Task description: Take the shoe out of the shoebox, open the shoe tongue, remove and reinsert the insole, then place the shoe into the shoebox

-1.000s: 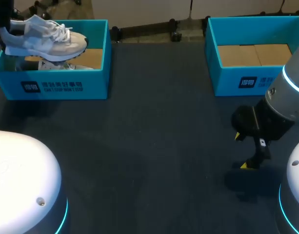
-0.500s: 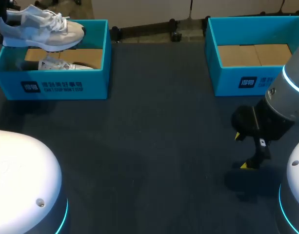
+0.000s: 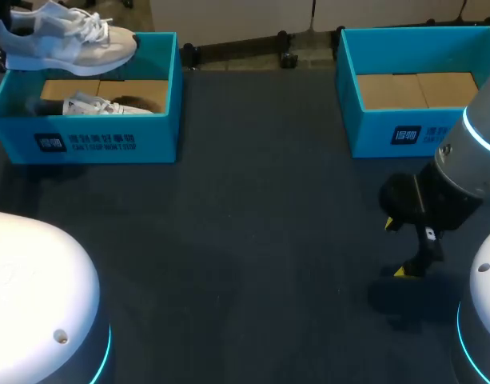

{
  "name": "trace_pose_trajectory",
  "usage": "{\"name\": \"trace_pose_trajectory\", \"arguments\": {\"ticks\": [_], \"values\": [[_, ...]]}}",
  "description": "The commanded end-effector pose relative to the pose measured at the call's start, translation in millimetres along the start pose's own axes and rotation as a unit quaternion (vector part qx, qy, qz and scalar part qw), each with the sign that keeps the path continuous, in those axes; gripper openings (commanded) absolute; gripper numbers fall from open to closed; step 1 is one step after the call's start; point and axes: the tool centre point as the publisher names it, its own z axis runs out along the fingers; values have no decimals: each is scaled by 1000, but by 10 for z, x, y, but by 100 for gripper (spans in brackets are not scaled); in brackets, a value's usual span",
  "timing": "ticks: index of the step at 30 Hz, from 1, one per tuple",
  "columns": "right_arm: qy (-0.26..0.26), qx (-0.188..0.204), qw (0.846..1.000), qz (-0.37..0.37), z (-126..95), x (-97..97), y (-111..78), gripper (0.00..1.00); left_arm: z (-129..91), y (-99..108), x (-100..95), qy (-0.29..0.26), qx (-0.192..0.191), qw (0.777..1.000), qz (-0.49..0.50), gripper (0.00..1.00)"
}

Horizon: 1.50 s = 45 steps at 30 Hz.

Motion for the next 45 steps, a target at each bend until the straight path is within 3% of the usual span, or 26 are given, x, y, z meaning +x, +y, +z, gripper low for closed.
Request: {"name": "trace_pose_trajectory", "arguments": {"ticks": [1, 10, 24, 45], "values": [[-1, 0, 1000, 0, 5, 12, -6, 100, 21, 73, -81, -5, 3, 1000, 6, 0], [-1, 0, 1000, 0, 5, 12, -6, 100, 286, 249, -278, 16, 0, 1000, -4, 0], [-1, 0, 1000, 0, 5, 12, -6, 100, 400, 388, -361, 2, -5, 1000, -9, 0], [-1, 0, 1000, 0, 5, 12, -6, 100, 821, 154, -637, -1, 9, 1000, -2, 0]]}}
